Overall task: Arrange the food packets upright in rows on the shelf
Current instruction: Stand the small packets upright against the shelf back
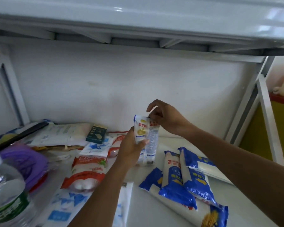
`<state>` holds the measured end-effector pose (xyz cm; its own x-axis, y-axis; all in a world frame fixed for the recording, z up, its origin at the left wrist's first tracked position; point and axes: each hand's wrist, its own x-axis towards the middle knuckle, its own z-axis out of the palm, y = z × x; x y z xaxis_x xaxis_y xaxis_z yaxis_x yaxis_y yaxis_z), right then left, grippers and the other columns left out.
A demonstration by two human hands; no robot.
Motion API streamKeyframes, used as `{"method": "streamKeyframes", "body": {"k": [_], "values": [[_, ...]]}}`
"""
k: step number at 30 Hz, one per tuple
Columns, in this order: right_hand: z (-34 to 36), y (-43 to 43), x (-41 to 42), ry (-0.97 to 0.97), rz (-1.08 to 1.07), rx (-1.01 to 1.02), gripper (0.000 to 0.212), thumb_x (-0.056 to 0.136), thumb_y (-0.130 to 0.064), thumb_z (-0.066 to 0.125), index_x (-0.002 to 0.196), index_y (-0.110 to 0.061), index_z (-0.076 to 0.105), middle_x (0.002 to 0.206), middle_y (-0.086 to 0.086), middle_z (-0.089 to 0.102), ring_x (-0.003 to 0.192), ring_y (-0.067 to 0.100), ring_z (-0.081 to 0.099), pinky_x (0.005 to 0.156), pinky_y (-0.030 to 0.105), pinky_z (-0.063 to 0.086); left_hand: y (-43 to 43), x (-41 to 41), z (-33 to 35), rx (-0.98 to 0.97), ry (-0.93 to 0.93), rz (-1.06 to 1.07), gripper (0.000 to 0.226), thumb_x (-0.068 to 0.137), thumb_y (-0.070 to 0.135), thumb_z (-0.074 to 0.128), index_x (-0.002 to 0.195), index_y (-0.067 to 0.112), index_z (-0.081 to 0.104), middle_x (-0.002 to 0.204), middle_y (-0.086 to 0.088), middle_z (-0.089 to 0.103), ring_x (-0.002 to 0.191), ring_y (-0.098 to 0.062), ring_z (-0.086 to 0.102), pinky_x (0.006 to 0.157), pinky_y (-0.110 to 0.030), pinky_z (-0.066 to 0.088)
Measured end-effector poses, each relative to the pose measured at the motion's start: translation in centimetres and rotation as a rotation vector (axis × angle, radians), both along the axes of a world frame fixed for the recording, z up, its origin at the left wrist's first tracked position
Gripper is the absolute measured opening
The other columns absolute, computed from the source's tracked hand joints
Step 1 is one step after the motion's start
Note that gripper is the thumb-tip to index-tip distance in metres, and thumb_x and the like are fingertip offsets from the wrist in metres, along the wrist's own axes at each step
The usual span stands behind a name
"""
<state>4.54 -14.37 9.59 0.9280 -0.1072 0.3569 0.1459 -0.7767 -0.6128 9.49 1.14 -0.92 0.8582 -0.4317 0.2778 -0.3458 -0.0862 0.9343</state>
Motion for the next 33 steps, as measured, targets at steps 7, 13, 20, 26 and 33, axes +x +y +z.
{"method": "streamKeyframes", "body": {"k": [7, 13, 20, 26, 33], "values": [[-5.2, -0.4, -0.9, 0.221, 0.031, 0.480, 0.062, 0.083, -0.047, 0.080, 0.133, -0.019, 0.055, 0.121, 0.008, 0.067, 0.105, 0.024, 0.072, 0.073, 0.025, 0.060, 0.5, 0.4, 0.3, -0.177, 0.193, 0.038, 0.026, 0.088, 0.019, 0.079, 0.112, 0.019, 0.071, 0.102, 0.001, 0.080, 0.095, -0.016, 0.076, 0.081, -0.034, 0.061], [-10.1, 1.4, -0.1, 0.296, 0.023, 0.614, 0.020, 0.087, -0.007, 0.079, 0.103, -0.015, 0.069, 0.096, 0.007, 0.076, 0.080, 0.014, 0.076, 0.082, 0.034, 0.065, 0.3, 0.5, 0.9, -0.318, 0.362, 0.113, 0.020, 0.085, 0.029, 0.083, 0.101, 0.019, 0.077, 0.091, 0.004, 0.082, 0.079, -0.011, 0.079, 0.062, -0.024, 0.059], [-10.0, 1.1, 0.5, 0.317, 0.066, 0.571, 0.025, 0.087, -0.002, 0.078, 0.104, -0.019, 0.071, 0.094, 0.000, 0.078, 0.085, 0.016, 0.078, 0.080, 0.035, 0.065, 0.2, 1.1, 2.7, -0.378, 0.218, 0.118, 0.038, 0.074, 0.000, 0.088, 0.106, 0.011, 0.071, 0.098, -0.002, 0.081, 0.088, -0.016, 0.079, 0.072, -0.030, 0.065], [-8.5, 0.4, -0.6, 0.314, 0.128, 0.466, 0.040, 0.087, -0.021, 0.081, 0.125, -0.018, 0.068, 0.112, 0.002, 0.079, 0.099, 0.020, 0.077, 0.078, 0.037, 0.065, 0.5, 0.7, 3.3, -0.378, 0.164, 0.137, 0.033, 0.076, 0.012, 0.089, 0.102, 0.012, 0.070, 0.095, -0.001, 0.081, 0.086, -0.019, 0.079, 0.071, -0.037, 0.064], [-4.8, 0.6, -1.6, -0.060, 0.111, 0.697, 0.031, 0.095, -0.023, 0.072, 0.125, -0.019, 0.069, 0.117, 0.004, 0.077, 0.108, 0.018, 0.074, 0.080, 0.041, 0.062, 0.7, 0.0, 3.8, -0.371, 0.181, 0.064, 0.020, 0.086, 0.017, 0.082, 0.099, 0.025, 0.069, 0.094, 0.005, 0.081, 0.085, -0.012, 0.078, 0.076, -0.039, 0.063]]}}
